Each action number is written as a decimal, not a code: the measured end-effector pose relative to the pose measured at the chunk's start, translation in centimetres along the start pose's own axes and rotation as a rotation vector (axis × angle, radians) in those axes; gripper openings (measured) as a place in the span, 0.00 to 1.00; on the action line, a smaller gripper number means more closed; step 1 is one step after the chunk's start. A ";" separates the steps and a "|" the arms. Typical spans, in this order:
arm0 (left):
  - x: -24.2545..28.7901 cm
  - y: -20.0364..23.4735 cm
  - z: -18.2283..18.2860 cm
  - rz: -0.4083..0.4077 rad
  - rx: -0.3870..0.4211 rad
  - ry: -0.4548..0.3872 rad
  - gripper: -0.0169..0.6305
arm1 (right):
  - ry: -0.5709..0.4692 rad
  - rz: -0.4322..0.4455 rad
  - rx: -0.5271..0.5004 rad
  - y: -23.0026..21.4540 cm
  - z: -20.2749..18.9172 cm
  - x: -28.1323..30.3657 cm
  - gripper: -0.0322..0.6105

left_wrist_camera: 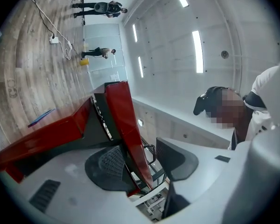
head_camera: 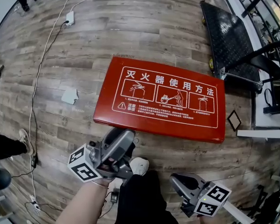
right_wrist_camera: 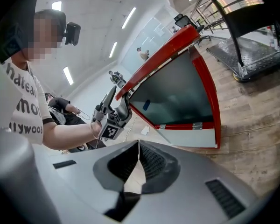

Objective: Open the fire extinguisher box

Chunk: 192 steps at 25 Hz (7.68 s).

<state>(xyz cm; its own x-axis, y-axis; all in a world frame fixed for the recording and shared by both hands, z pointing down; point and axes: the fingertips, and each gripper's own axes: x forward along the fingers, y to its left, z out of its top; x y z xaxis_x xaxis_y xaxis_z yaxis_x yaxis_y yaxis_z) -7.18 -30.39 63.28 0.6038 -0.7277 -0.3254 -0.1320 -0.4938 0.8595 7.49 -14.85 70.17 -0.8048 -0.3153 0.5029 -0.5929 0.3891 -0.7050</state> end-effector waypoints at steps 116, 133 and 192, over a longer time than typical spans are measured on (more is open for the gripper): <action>25.8 12.0 15.2 0.394 -0.353 -0.246 0.10 | -0.099 -0.033 -0.030 -6.0 28.4 -0.7 0.07; 25.0 11.4 15.6 0.259 -0.319 -0.286 0.10 | -0.116 -0.048 0.018 -5.2 26.2 -0.5 0.07; 28.0 -9.0 19.0 0.393 0.321 0.263 0.03 | -0.294 -0.166 -0.410 9.0 41.7 -11.1 0.07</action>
<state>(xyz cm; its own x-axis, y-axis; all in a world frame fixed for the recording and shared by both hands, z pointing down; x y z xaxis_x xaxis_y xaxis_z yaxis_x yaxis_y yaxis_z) -4.03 -55.33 38.95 0.6308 -0.7634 0.1392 -0.5937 -0.3593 0.7200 12.20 -43.90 37.38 -0.6924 -0.6078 0.3887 -0.7211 0.6011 -0.3445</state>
